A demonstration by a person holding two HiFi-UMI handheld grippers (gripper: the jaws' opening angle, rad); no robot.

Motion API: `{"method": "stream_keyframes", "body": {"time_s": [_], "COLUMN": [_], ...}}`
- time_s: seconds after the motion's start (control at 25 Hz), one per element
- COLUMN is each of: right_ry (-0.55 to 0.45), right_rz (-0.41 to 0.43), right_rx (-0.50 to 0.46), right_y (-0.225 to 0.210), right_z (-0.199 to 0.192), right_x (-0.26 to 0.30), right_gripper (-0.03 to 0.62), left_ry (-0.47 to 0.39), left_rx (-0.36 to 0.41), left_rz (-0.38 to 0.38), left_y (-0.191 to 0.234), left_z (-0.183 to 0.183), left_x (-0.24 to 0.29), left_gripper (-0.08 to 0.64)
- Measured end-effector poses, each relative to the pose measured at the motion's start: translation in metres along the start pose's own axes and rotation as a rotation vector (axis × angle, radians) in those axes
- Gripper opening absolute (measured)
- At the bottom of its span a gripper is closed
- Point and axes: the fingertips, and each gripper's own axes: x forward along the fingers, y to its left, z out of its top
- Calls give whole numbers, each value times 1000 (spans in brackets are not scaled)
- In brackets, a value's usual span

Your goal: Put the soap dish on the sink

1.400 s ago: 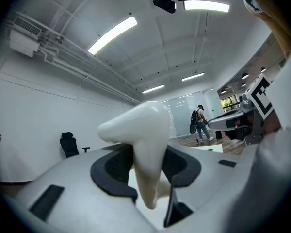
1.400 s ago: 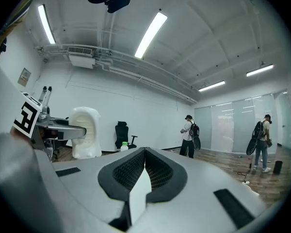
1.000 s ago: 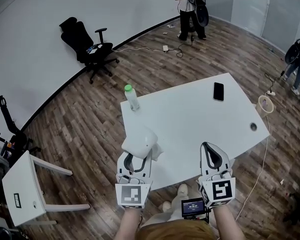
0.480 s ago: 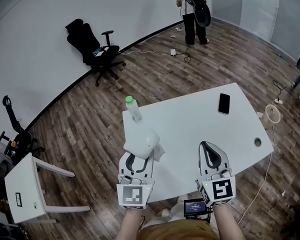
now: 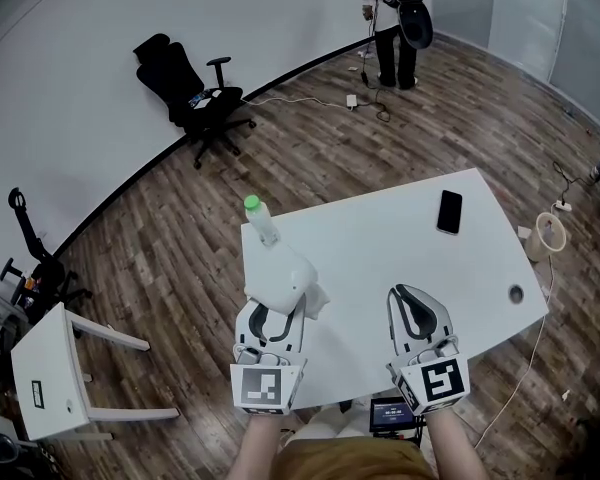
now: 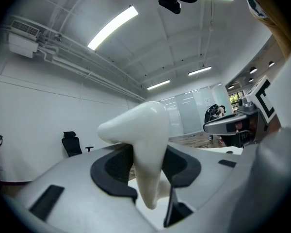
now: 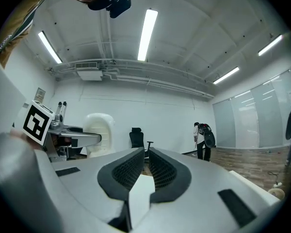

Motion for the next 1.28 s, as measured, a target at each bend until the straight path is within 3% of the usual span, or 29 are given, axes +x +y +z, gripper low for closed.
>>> {"method": "stream_keyframes", "body": {"time_s": [0.32,0.56,0.84,1.12,1.28], "right_ry": [19,-29,22,54,110], "right_rz": [9,18,60,-7,21], "right_rx": [16,80,118,81,88], "right_y": [-16,-23,-19,-31,-24], "right_z": [-12,-8,-24,-41,-60], "right_x": [13,29,44,47,52], "right_gripper": [14,14,15,14,15], "left_ry": [32,46,83,124,139], "left_rx": [-24,-44,-101,-98,-132], "left_rz": [-24,-49,-84,-105,-132], "left_y": [-8,-7,-5,-13,-21], "left_z": [-16,-29,-54,-75,-88], "left_x": [25,44,54,60,63], "left_gripper": [158,158,158,158,157]}}
